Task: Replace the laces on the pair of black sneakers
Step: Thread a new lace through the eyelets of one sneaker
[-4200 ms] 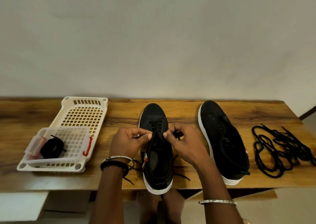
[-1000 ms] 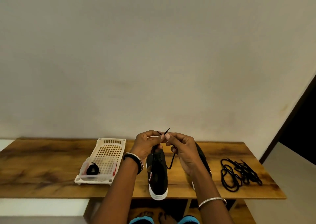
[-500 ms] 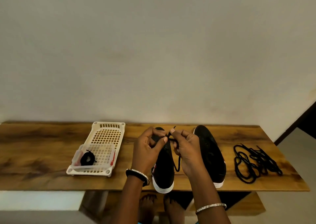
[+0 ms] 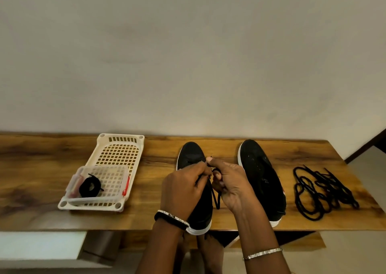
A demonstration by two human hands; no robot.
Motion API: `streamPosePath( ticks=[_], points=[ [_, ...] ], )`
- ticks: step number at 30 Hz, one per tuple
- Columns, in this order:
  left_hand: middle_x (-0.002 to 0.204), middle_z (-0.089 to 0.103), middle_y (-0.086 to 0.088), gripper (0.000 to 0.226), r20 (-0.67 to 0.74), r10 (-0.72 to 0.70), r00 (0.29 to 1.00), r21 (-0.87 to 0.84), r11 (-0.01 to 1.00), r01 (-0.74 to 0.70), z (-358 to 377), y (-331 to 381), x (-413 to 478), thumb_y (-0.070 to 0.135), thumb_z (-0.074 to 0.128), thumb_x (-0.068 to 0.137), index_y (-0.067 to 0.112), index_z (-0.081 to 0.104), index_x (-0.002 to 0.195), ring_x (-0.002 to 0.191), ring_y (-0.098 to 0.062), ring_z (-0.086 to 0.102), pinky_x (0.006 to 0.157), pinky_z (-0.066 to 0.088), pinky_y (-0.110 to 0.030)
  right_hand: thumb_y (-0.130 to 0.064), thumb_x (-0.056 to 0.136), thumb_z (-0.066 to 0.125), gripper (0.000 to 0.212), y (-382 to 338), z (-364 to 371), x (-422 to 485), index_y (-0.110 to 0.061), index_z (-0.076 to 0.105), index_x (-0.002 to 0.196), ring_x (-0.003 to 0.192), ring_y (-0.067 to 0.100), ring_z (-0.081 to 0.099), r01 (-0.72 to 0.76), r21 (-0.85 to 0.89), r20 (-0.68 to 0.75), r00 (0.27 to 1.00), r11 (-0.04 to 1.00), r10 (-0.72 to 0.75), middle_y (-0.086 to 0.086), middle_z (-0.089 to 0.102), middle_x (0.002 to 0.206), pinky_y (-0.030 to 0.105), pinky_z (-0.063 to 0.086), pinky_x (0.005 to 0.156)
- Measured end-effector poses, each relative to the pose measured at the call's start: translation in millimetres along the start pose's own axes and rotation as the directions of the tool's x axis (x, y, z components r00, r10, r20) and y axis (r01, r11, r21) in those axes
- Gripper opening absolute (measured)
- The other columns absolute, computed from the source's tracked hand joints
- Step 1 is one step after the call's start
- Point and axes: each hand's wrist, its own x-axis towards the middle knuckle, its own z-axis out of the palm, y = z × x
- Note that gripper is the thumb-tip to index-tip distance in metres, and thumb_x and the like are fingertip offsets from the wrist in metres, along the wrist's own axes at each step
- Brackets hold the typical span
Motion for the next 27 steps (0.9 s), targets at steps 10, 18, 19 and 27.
streamPosePath(
  ticks=[10,18,19,27],
  points=[
    [0.088,0.064,0.020,0.015,0.067,-0.101,0.993,-0.066,0.992,0.105,-16.3,14.8,13.5,0.018,0.065,0.090,0.028,0.056,0.098,0.066,0.000,0.058,0.046,0.038,-0.016,-0.016,0.093,0.069,0.018,-17.9,-7.0,-9.4,0.000,0.068,0.086,0.034,0.007,0.026,0.107,-0.102,0.065,0.993,0.989,-0.101,0.001,0.044,0.046,0.017,0.019,0.034],
    [0.090,0.066,0.008,0.037,0.083,0.176,0.981,0.054,0.982,-0.181,-69.1,32.1,60.3,0.006,0.076,0.082,0.026,0.073,0.113,0.070,-0.013,0.064,0.054,0.053,-0.029,-0.017,0.095,0.066,0.023,-74.6,15.8,-35.6,0.005,0.071,0.089,0.035,0.009,0.030,0.293,-0.308,0.111,0.956,0.905,-0.272,0.004,0.046,0.045,0.018,0.025,0.038],
    [0.087,0.067,0.008,0.041,0.112,0.221,0.969,0.145,0.961,-0.236,-76.8,33.0,67.5,0.005,0.083,0.074,0.026,0.075,0.107,0.065,-0.014,0.063,0.048,0.051,-0.027,-0.018,0.095,0.068,0.023,-83.8,18.4,-37.9,0.004,0.072,0.091,0.036,0.010,0.030,0.287,-0.334,0.110,0.958,0.898,-0.265,0.003,0.047,0.045,0.019,0.025,0.039],
    [0.108,0.062,0.004,0.023,0.263,0.241,0.934,0.473,0.812,-0.342,-130.5,52.6,111.8,0.017,0.061,0.096,0.024,0.065,0.117,0.091,-0.019,0.062,0.063,0.043,-0.026,-0.033,0.089,0.077,0.028,-125.8,38.3,-60.7,-0.006,0.068,0.088,0.048,0.012,0.047,0.435,-0.421,0.164,0.899,0.796,-0.405,0.003,0.065,0.059,0.024,0.040,0.050]
  ],
)
